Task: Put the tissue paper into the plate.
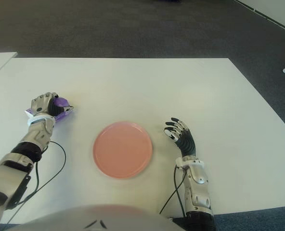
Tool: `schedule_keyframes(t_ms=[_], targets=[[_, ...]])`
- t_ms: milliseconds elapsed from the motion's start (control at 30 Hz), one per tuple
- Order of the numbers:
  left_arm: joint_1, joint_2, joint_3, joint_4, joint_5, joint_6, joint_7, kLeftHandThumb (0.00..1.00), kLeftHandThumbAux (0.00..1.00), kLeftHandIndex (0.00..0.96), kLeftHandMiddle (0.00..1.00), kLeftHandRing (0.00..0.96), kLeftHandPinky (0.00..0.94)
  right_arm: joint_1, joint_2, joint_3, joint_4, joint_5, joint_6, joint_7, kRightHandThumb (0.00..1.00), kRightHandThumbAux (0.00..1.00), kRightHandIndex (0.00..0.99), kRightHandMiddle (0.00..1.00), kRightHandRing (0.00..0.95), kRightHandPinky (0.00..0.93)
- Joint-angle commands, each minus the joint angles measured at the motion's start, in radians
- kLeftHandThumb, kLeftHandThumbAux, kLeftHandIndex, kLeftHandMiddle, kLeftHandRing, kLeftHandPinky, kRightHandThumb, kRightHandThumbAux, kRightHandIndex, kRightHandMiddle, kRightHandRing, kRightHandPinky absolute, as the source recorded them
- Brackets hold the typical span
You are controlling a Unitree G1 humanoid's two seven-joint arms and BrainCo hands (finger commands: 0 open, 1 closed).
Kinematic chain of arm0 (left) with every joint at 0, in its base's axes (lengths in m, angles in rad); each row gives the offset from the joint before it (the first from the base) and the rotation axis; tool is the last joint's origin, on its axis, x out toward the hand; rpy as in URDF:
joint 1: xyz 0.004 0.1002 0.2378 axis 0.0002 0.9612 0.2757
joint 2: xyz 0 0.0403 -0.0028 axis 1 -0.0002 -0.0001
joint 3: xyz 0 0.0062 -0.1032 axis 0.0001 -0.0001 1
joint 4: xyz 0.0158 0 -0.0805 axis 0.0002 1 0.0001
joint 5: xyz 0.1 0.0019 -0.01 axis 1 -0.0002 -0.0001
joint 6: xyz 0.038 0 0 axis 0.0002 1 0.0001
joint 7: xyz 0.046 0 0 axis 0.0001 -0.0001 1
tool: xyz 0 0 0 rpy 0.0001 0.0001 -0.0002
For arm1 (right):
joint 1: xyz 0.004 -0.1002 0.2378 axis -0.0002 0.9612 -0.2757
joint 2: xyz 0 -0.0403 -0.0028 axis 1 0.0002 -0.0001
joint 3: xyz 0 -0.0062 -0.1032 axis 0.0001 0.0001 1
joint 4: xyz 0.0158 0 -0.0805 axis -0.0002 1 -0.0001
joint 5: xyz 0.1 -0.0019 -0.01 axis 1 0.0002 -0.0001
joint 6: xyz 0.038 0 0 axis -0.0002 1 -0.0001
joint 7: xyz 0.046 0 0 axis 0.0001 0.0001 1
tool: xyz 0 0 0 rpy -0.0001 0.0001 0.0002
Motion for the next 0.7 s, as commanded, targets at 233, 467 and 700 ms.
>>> schedule_keyframes(t_ms=[233, 467, 700], targets=[[0.119, -0.15, 0.033, 0.186, -0.081, 0.007, 0.136, 0.964, 0.657, 0.462, 0.488, 0.668, 0.518, 0.038, 0.011, -0.011, 0.071, -0.021, 0.073, -0.046, 0.354, 0.731, 0.229, 0.375, 0.413, 0.425], [0.129, -0.137, 0.027, 0.223, -0.063, -0.095, 0.273, 0.997, 0.656, 0.464, 0.446, 0.616, 0.47, 0.034, 0.014, -0.007, 0.068, -0.033, 0.078, -0.064, 0.332, 0.755, 0.237, 0.372, 0.409, 0.417], [0.117, -0.127, 0.014, 0.237, -0.056, -0.124, 0.331, 0.999, 0.656, 0.464, 0.472, 0.453, 0.463, 0.032, 0.017, -0.001, 0.056, -0.033, 0.089, -0.079, 0.323, 0.778, 0.251, 0.371, 0.407, 0.418]])
